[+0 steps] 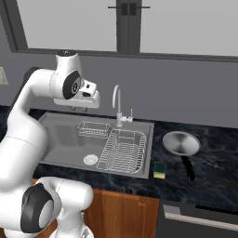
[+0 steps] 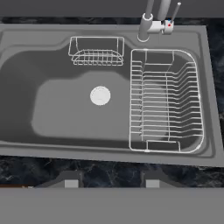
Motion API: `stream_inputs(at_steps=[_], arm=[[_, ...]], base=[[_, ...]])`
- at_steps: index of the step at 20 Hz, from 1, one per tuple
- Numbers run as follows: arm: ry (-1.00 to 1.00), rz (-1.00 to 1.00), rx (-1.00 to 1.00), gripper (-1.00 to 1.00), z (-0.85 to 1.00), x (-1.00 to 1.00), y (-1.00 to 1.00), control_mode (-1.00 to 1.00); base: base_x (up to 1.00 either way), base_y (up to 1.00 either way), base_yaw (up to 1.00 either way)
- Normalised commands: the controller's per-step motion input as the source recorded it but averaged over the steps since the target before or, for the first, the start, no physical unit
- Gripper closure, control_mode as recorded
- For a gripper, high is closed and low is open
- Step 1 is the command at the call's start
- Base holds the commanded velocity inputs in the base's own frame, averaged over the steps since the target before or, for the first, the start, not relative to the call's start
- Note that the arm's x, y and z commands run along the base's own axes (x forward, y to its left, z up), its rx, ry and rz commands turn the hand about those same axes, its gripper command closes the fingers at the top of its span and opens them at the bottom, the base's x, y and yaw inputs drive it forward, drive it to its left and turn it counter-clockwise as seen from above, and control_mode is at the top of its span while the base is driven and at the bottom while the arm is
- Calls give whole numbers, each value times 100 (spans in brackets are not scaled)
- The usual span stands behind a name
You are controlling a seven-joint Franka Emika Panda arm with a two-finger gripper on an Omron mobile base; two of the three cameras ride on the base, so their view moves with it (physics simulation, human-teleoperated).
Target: Pick the pan and sponge and place them into the sink. Then turn on the water.
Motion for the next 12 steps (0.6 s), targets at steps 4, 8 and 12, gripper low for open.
stream_inputs(at_steps=[4,8,12], arm=[[0,0,0,-100,0,-1,-5,-100],[0,0,0,-100,0,-3,-12,-100],[0,1,0,-100,0,-8,-13,-100]], base=[[0,0,0],[0,0,0],[0,0,0]])
